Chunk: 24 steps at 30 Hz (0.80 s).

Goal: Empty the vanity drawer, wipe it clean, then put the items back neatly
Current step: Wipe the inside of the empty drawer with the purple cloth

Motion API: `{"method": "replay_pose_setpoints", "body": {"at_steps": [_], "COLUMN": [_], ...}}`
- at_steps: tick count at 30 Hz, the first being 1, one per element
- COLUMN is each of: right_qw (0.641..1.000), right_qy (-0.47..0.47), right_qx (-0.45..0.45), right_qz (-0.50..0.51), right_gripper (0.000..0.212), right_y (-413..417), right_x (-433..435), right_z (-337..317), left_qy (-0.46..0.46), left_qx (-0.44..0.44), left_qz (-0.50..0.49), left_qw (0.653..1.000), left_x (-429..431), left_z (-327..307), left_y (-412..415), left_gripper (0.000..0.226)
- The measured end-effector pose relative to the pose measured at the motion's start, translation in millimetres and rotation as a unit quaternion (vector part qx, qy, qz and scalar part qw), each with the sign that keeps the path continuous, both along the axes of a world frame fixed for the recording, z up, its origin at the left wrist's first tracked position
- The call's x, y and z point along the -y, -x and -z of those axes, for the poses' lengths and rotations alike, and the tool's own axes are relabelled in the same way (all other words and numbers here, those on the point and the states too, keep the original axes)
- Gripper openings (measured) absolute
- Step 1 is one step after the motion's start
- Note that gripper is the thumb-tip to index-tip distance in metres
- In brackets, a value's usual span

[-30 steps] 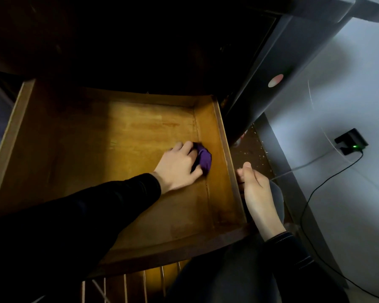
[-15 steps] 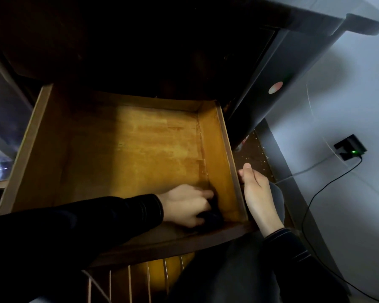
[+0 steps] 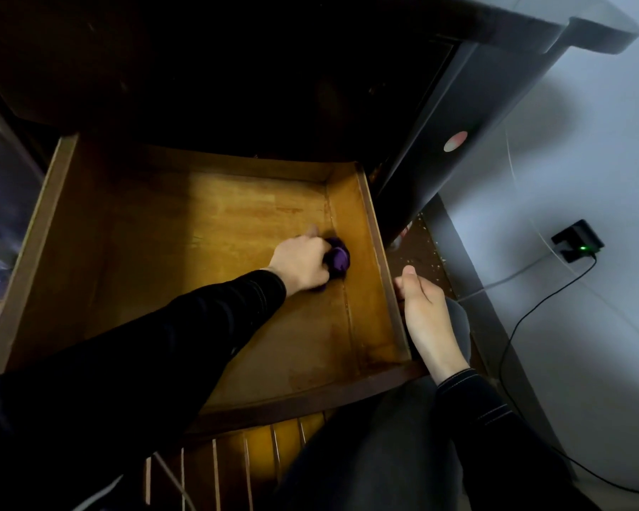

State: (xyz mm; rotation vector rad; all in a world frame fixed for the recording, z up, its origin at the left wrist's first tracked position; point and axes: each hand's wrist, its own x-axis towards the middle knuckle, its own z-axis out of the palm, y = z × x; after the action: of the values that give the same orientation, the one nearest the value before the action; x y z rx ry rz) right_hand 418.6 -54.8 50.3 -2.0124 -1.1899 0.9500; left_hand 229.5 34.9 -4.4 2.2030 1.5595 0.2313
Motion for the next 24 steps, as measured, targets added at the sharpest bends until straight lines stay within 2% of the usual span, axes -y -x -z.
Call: {"method": "replay_pose_setpoints", "body": {"at_steps": [5,9,12,16,18,21,24], "right_qw": [1.000,1.000,1.000,1.000,1.000,0.999,0.999], "right_qy": [-0.003,-0.004,-0.010,-0.018,-0.018,-0.029,-0.033], "right_qx": [0.004,0.004,0.005,0.002,-0.001,-0.020,-0.035], "right_qz": [-0.010,-0.016,-0.015,-0.005,-0.001,0.003,-0.002], "right_gripper": [0.051,0.049,0.046,0.041,0.041,0.040,0.048], "right_y": [0,0,-1,-2,-4,-7,-9], "right_x": [0,1,1,-1,-2,-3,-2], "right_z": [1,1,2,5,7,12,15], "left_qy": [0.052,0.063,0.085,0.123,0.161,0.217,0.214], "left_qx": [0.003,-0.014,0.011,0.126,0.214,0.355,0.481], "left_qz": [0.117,0.213,0.270,0.257,0.222,0.157,0.062], "left_qw": [0.992,0.975,0.959,0.950,0.938,0.896,0.848], "left_x": [42,73,86,90,89,85,73], "left_z": [0,-2,1,-3,-9,-22,-35], "left_y": [-3,-12,-14,-11,-11,-9,-3], "left_gripper": [0.014,0.019,0.021,0.029,0.028,0.025,0.020]}}
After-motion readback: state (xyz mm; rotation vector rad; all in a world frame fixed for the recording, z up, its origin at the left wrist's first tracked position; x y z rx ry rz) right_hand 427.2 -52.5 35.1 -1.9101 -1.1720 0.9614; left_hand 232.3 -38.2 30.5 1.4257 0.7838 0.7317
